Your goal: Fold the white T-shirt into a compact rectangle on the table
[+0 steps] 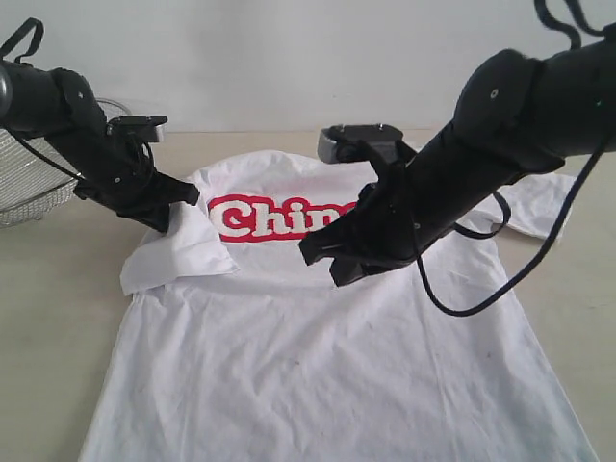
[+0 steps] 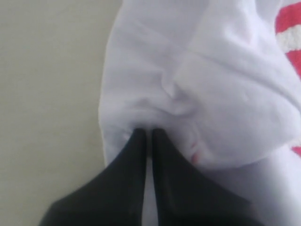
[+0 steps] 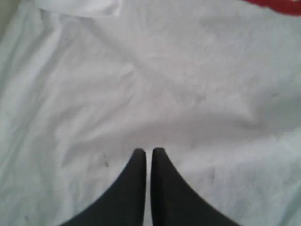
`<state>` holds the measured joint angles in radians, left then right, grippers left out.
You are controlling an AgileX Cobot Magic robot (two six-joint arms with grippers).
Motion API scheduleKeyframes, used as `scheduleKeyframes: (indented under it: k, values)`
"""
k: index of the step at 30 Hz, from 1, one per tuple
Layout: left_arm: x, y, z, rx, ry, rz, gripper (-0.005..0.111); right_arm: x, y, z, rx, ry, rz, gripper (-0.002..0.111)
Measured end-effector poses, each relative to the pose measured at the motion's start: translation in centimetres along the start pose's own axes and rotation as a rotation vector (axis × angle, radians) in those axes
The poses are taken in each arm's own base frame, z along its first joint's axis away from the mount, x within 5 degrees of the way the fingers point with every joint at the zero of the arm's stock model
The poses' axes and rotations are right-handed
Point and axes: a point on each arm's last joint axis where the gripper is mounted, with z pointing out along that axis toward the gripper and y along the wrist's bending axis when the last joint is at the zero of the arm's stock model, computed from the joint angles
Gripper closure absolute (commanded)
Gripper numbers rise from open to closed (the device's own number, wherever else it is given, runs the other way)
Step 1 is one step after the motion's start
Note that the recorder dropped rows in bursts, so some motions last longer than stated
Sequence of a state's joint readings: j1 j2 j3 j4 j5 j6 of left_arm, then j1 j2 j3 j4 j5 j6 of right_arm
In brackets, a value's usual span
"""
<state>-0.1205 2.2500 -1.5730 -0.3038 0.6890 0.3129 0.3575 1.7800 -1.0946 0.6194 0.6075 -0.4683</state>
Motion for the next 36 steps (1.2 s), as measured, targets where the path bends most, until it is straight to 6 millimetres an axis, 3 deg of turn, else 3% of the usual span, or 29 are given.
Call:
scheduleKeyframes:
  k: [9,17,25,36]
  values:
    - [-0.3,0.8,-0.1,-0.105,-0.026,0.043,0.102,0.9,-1.1,2.4,0.024,0.091,0.019,0.109]
    - [-1.0,1.1,0.3,-0.127,-0.045,0.052,0.102,3.9,-1.8,3.8,0.030,0.202,0.057,0.109]
    - [-1.9,1.5,0.7,-0.154,-0.031,0.065,0.102,6.2,-2.2,4.4,0.043,0.257,0.080,0.109]
    - [-2.9,3.0,0.6,-0.256,-0.067,0.060,0.102,7.4,-2.6,4.3,0.065,0.254,0.118,0.109]
